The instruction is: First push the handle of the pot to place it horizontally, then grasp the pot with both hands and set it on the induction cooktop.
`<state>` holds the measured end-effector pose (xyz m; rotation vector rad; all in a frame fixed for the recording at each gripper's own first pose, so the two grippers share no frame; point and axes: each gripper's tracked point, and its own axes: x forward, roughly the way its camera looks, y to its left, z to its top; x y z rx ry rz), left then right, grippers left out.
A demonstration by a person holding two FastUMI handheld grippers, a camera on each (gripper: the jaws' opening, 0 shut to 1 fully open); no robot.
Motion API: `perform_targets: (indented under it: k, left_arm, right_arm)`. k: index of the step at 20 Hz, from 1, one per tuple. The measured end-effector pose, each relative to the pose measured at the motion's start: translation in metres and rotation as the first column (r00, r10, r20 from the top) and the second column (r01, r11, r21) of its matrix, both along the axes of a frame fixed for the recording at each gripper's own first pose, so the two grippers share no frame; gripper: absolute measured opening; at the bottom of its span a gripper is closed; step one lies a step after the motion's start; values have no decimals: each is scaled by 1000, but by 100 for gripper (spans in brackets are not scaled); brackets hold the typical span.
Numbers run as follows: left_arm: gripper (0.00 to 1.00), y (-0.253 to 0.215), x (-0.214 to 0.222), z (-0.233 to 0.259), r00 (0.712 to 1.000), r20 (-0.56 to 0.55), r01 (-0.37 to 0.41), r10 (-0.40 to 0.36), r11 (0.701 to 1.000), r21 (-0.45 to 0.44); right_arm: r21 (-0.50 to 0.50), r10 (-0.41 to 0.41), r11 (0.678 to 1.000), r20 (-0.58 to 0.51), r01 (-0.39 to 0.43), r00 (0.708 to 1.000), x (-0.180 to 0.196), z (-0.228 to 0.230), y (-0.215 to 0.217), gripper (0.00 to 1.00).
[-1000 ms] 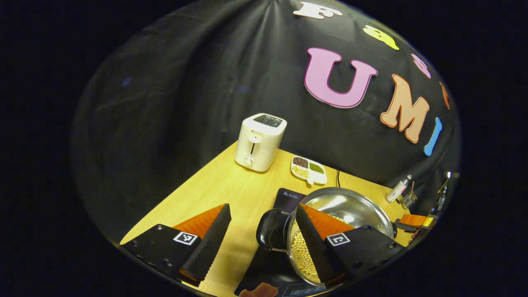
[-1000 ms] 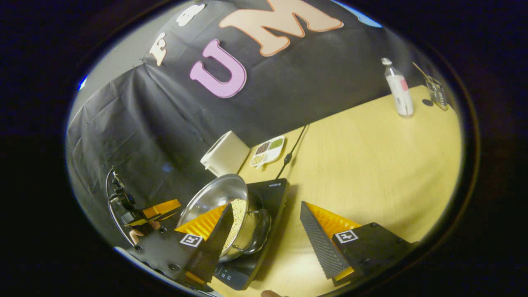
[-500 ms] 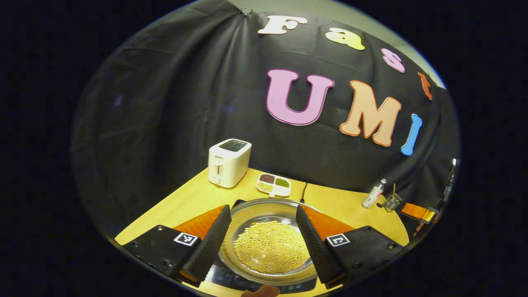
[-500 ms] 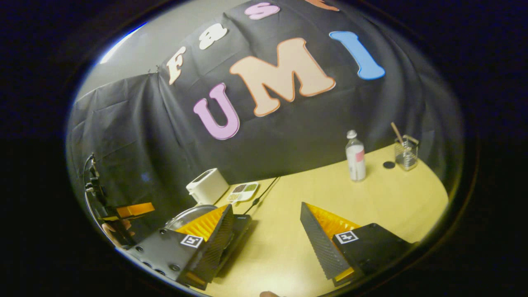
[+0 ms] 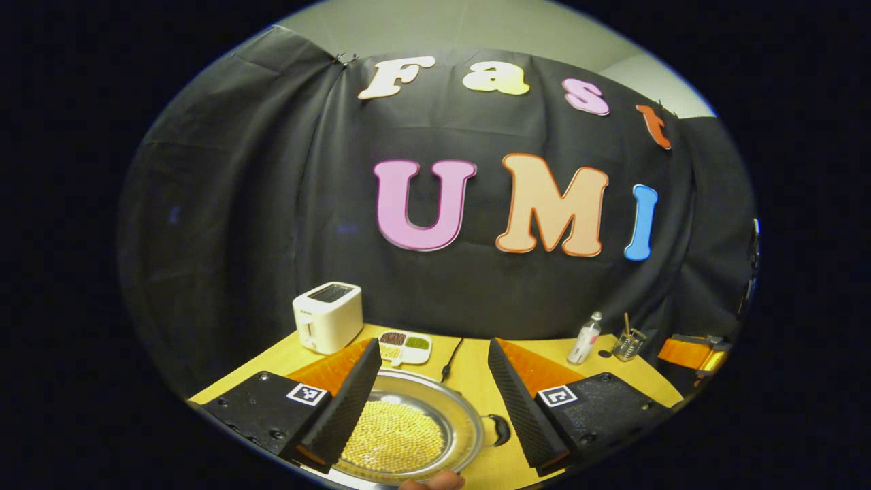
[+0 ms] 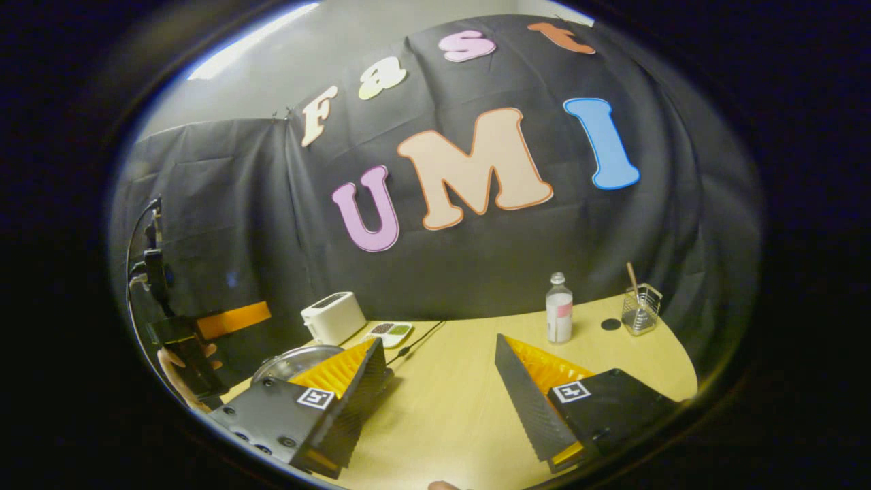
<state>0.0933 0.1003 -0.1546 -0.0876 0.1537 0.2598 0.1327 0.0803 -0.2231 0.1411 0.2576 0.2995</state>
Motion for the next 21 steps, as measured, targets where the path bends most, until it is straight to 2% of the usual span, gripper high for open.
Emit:
perform_targets:
  k: [1, 2, 3, 4, 7, 8, 9, 10, 11, 13, 14, 15, 18, 19, 21]
  left_arm:
    - [93, -11, 3, 5, 1000, 18, 9, -9, 1000, 6]
    - [97, -22, 5, 10, 999, 34, 21, -22, 1000, 16]
    - [93, -32, 8, 14, 998, 55, 28, -29, 999, 23]
    - [96, -40, 11, 20, 997, 73, 35, -37, 999, 31]
    - [97, -65, 19, 23, 992, 115, 50, -56, 997, 56]
    - [93, -73, 22, 20, 991, 119, 57, -63, 997, 54]
    - [96, -81, 24, 14, 991, 114, 70, -75, 996, 50]
    - [100, -89, 27, 7, 991, 102, 83, -88, 995, 49]
    - [93, -97, 31, 3, 990, 98, 97, -101, 994, 50]
    - [93, -109, 39, -5, 988, 83, 124, -127, 991, 46]
    - [93, -114, 43, -5, 986, 90, 135, -138, 990, 43]
    - [97, -120, 46, -3, 984, 98, 147, -150, 988, 40]
    - [97, -130, 50, -6, 979, 100, 173, -178, 983, 61]
    - [93, -133, 52, -8, 979, 97, 174, -180, 982, 72]
    - [93, -142, 53, -10, 975, 89, 193, -201, 977, 95]
  right_arm:
    - [-3, 1, 1000, 9, -1, 1000, 0, 2, -1, 91]
    - [-7, -7, 1000, 18, 7, 1000, 2, 5, -4, 91]
    - [-8, -18, 1000, 29, 18, 999, 4, 7, -8, 91]
    - [-9, -32, 999, 45, 32, 998, 6, 10, -12, 91]
    - [-18, -77, 997, 84, 79, 994, 12, 20, -27, 91]
    - [-17, -85, 996, 89, 87, 992, 11, 22, -30, 91]
    - [-24, -89, 996, 94, 92, 992, 11, 21, -32, 99]
    - [-27, -100, 994, 100, 103, 990, 11, 23, -36, 91]
    - [-31, -105, 994, 113, 109, 988, 12, 25, -39, 91]
    - [-27, -95, 995, 131, 99, 987, 9, 31, -40, 91]
    - [-25, -96, 995, 137, 100, 986, 6, 33, -42, 99]
    - [-24, -101, 994, 147, 106, 984, 6, 36, -45, 91]
    - [-25, -112, 993, 166, 118, 980, 2, 41, -51, 91]
    - [-20, -115, 993, 166, 120, 979, 1, 42, -51, 99]
    - [-19, -132, 990, 175, 138, 976, 0, 44, -57, 100]
